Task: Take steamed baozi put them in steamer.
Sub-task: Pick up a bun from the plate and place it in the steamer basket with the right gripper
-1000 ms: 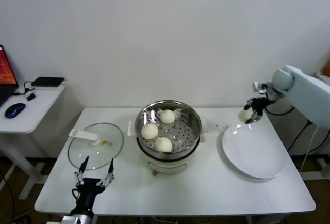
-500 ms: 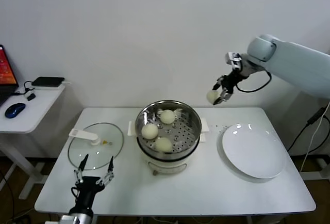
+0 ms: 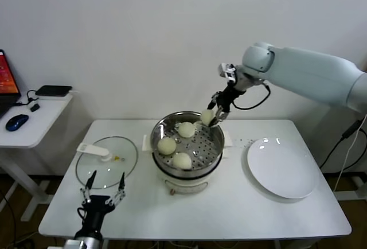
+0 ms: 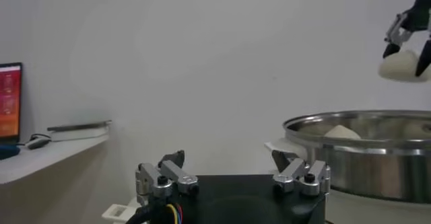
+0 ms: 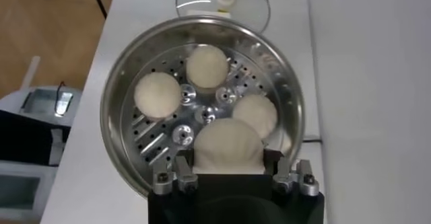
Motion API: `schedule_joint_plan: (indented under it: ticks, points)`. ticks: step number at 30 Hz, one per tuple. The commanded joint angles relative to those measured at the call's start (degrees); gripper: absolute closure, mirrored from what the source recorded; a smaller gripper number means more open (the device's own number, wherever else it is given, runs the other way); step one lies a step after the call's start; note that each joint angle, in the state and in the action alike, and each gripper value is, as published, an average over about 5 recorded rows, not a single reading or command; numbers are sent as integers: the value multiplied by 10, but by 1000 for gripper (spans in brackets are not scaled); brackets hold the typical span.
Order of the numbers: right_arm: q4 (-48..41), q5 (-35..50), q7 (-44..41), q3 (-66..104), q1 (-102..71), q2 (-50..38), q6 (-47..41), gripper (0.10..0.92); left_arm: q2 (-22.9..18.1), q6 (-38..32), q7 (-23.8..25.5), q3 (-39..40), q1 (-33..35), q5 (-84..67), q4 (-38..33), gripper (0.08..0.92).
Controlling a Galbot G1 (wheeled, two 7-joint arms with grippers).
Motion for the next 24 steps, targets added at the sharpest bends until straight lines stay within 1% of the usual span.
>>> schedule_joint_plan:
  ticks: [1, 7, 17, 24]
  points:
    - [29, -3, 21, -9, -45, 14, -13, 364, 0, -1, 0, -3, 4, -2, -2, 177]
    - [18, -27, 27, 1, -80, 12, -11, 364, 0, -2, -1, -4, 5, -3, -1, 177]
    - [-25, -62, 22, 8, -107, 19, -3, 364, -2, 1, -1, -5, 0, -2, 2, 177]
    - [-41, -67, 22, 15, -117, 27, -1, 364, -2, 3, -1, -3, -4, -1, 5, 177]
